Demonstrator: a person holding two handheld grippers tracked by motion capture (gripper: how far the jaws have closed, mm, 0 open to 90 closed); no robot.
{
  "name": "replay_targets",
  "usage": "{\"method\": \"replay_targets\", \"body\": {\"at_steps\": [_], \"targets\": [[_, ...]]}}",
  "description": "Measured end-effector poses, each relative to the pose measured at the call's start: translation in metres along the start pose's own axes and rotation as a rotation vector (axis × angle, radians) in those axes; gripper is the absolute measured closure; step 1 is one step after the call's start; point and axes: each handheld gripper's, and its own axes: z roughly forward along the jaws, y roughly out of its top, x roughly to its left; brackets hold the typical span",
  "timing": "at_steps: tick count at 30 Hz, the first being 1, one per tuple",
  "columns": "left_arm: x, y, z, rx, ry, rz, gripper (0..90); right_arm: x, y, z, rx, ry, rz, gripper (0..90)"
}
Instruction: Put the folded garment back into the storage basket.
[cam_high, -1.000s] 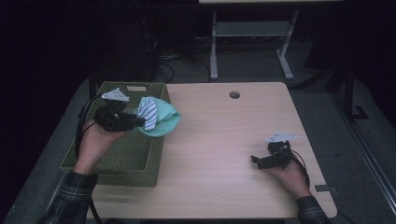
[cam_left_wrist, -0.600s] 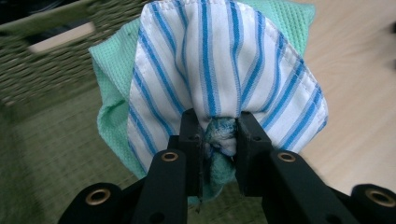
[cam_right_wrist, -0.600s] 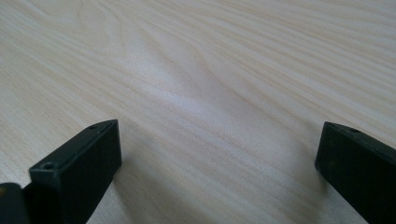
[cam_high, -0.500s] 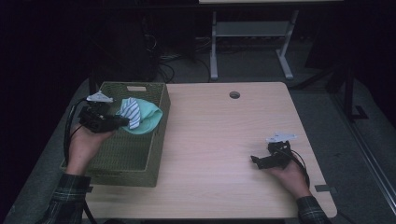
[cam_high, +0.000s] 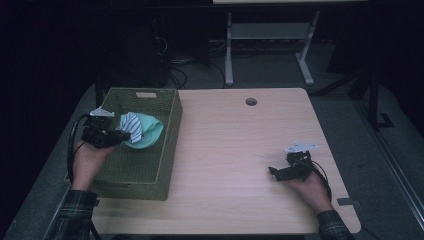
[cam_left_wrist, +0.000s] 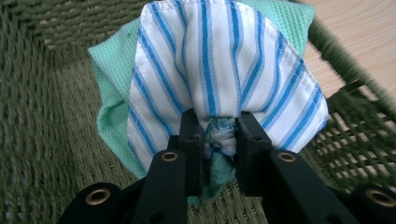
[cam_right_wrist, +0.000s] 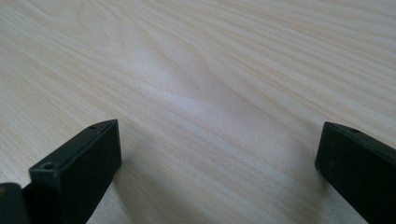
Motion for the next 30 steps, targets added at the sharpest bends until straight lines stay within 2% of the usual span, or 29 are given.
{"method": "replay_targets", "body": {"at_steps": [10,15,21,24,30], "targets": [[0.003,-0.015,0.025,0.027,0.003,-0.004,74.7,0.000,0.000,0.000,0.000,0.000,0.000,0.0],[0.003,-0.022,0.038,0.038,-0.014,-0.003,74.5,0.000,0.000,0.000,-0.002,-0.001,-0.005,0.0],[0.001,-0.024,0.052,0.115,-0.013,0.019,74.3,0.000,0.000,0.000,-0.003,-0.001,-0.005,0.0],[0.000,-0.025,0.054,0.130,-0.019,0.018,73.8,0.000,0.000,0.000,-0.003,0.000,-0.005,0.0],[-0.002,-0.027,0.057,0.157,-0.021,0.040,69.7,0.000,0.000,0.000,-0.002,0.000,-0.005,0.0]]}}
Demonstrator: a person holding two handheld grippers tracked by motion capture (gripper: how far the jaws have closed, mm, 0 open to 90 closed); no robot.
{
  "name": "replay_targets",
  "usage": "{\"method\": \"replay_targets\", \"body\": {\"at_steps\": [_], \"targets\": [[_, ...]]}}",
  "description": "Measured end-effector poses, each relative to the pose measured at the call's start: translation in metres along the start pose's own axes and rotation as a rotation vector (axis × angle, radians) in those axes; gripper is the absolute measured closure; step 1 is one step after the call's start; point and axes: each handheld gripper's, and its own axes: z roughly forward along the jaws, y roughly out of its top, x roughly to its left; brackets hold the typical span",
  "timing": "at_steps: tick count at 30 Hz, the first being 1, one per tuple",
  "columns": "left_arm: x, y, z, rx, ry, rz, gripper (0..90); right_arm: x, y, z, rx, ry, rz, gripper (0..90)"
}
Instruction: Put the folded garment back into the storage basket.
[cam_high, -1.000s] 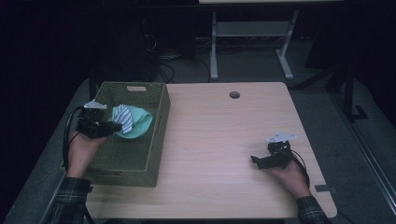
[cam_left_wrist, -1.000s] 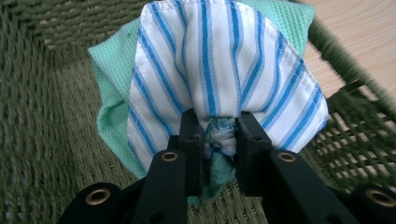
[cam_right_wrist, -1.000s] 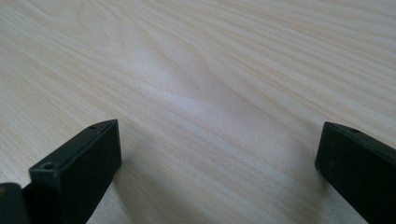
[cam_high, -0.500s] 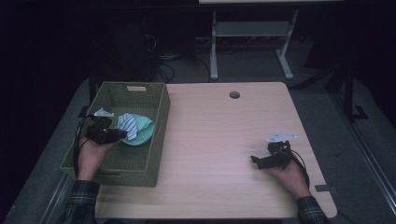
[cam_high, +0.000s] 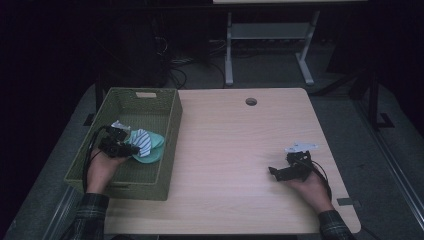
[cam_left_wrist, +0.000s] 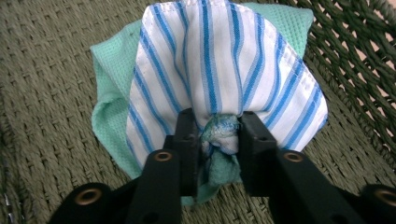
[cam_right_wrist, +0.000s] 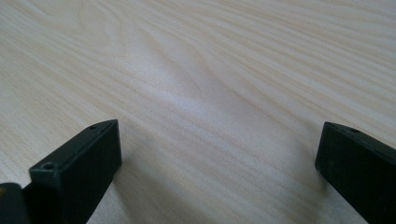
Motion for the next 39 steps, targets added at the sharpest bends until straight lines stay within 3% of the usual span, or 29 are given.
{"method": "replay_targets", "body": {"at_steps": [15,25,32,39], "targets": [[0.000,0.001,0.005,-0.016,0.011,-0.009,14.8,0.000,0.000,0.000,0.000,0.000,0.000,0.0],[-0.004,0.008,-0.007,-0.074,-0.108,-0.027,13.3,0.000,0.000,0.000,0.000,0.000,0.000,0.0],[-0.018,0.022,-0.028,-0.109,-0.115,0.006,13.3,0.000,0.000,0.000,0.000,0.000,0.000,0.0],[-0.034,0.037,-0.051,-0.158,-0.156,0.029,13.6,0.000,0.000,0.000,0.000,0.000,0.000,0.0]]}}
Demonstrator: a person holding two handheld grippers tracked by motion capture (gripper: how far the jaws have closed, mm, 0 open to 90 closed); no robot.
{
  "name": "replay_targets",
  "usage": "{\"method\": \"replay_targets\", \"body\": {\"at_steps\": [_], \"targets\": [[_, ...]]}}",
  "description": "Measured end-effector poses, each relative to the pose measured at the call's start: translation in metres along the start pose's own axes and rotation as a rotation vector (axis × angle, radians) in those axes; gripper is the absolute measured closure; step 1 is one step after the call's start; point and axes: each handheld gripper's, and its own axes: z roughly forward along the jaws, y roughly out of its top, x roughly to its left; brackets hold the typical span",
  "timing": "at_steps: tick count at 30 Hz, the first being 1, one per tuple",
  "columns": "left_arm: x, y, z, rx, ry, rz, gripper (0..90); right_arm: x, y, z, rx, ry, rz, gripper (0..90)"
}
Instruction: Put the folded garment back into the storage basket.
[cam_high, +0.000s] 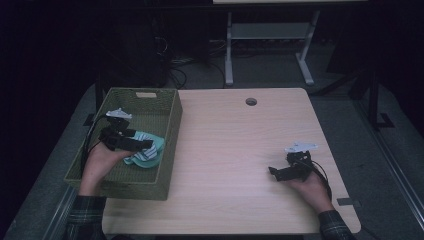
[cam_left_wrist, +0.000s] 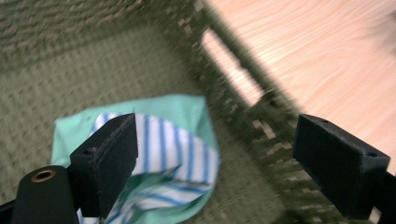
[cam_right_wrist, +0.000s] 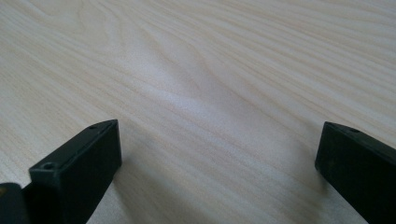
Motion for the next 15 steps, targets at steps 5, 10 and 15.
{"method": "replay_targets", "body": {"at_steps": [5,10,15], "targets": [[-0.018,0.010,-0.006,-0.038,-0.046,0.025,13.6,0.000,0.000,0.000,0.000,0.000,0.000,0.0],[-0.033,0.021,-0.009,-0.078,-0.070,0.040,13.7,0.000,0.000,0.000,0.000,-0.001,-0.001,0.0],[-0.051,0.031,-0.002,-0.092,-0.094,0.063,13.9,0.000,0.000,0.000,0.000,0.000,0.001,0.0]]}}
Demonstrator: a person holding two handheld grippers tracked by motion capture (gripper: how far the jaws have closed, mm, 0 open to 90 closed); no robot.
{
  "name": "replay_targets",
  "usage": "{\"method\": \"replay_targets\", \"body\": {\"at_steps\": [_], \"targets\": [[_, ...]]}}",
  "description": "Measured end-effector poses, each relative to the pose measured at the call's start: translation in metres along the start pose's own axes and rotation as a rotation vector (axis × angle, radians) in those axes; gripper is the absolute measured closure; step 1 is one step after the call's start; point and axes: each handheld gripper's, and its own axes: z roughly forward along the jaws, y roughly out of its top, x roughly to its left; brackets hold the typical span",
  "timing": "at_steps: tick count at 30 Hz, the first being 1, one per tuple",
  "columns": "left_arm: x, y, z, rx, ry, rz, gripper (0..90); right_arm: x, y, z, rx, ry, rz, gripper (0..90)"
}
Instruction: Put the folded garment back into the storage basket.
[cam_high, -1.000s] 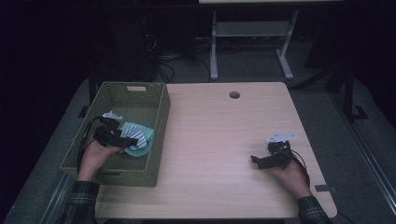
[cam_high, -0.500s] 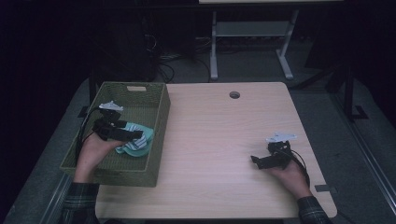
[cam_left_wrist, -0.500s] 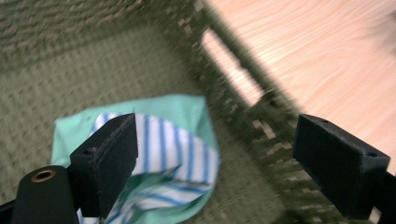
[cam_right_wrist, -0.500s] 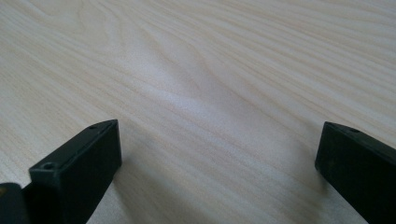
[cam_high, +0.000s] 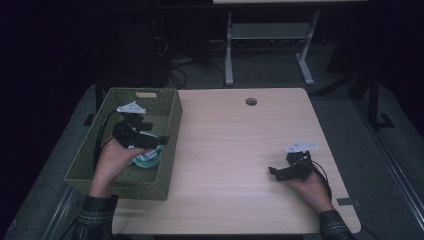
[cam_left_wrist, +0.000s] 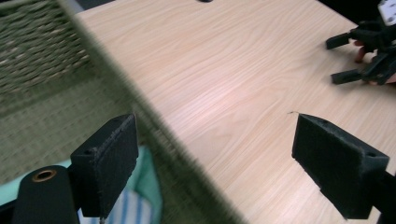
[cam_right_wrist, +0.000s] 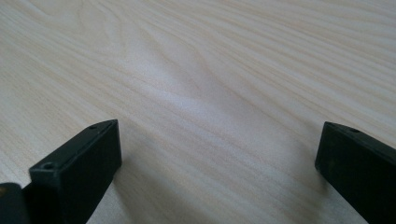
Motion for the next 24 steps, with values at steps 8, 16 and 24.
{"method": "replay_targets", "body": {"at_steps": [8,16,24], "targets": [[-0.024,0.014,0.026,0.007,-0.041,0.039,13.9,0.000,0.000,0.000,0.000,0.000,-0.001,0.0],[-0.043,0.021,0.051,0.008,-0.073,0.061,14.0,0.000,0.000,0.000,0.000,0.000,-0.001,0.0],[-0.065,0.021,0.080,0.018,-0.085,0.100,14.0,0.000,0.000,0.000,0.000,0.000,-0.001,0.0]]}}
